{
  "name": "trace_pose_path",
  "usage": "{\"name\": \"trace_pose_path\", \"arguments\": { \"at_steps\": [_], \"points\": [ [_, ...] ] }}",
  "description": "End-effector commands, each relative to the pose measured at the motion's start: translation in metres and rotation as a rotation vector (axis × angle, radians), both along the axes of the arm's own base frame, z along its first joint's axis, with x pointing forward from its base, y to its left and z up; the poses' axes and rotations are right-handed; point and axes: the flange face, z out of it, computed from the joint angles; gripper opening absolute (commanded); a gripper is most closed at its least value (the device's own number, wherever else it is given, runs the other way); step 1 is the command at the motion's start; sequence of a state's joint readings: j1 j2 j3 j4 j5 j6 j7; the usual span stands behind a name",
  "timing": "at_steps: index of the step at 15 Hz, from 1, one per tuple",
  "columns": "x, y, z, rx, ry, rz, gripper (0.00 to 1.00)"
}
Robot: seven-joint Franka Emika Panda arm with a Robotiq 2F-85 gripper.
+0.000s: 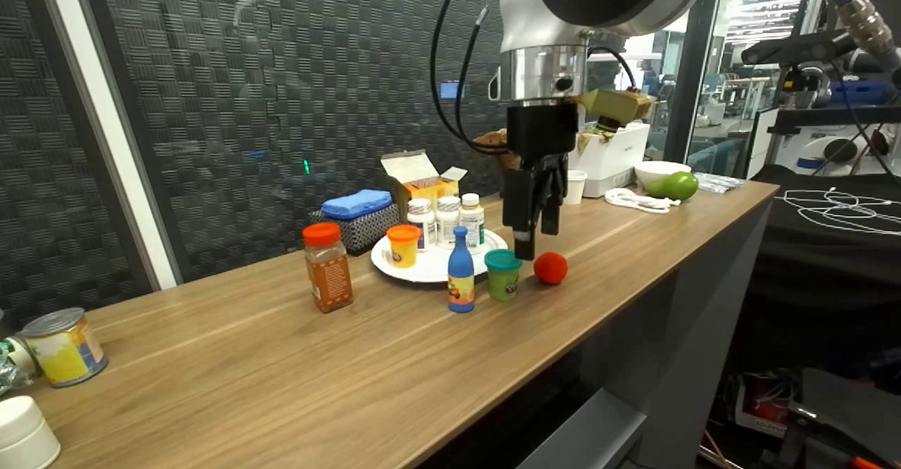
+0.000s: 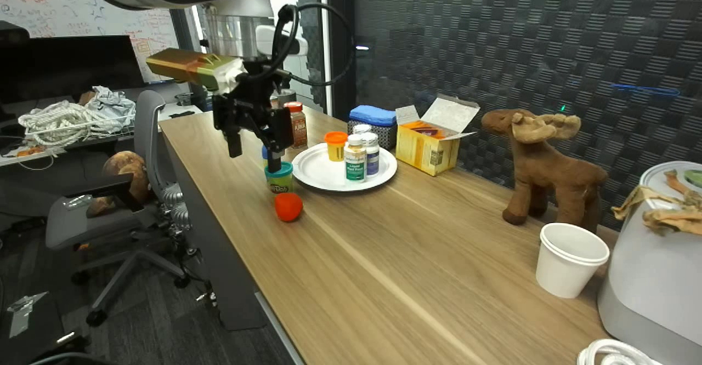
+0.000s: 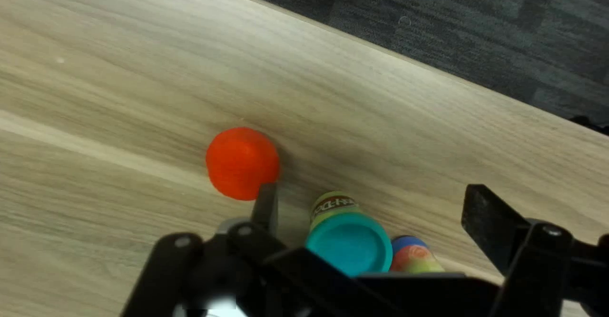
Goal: Put the bottles and the orange object on the plate
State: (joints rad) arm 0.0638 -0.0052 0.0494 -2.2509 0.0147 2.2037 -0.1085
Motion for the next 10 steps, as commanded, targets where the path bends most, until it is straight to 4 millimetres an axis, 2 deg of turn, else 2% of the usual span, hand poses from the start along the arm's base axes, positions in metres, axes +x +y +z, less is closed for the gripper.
{"name": "trace_pose_path", "arguments": {
  "at_steps": [1,5,10],
  "points": [
    [0.010,0.009,-0.010,-0.026,-0.017,0.054,1.00],
    [0.021,0.006,-0.020,-0.076,-0.057,0.085,1.00],
    [0.034,0.004,-0.021,-0.085,-0.099,0.108,1.00]
  ]
}}
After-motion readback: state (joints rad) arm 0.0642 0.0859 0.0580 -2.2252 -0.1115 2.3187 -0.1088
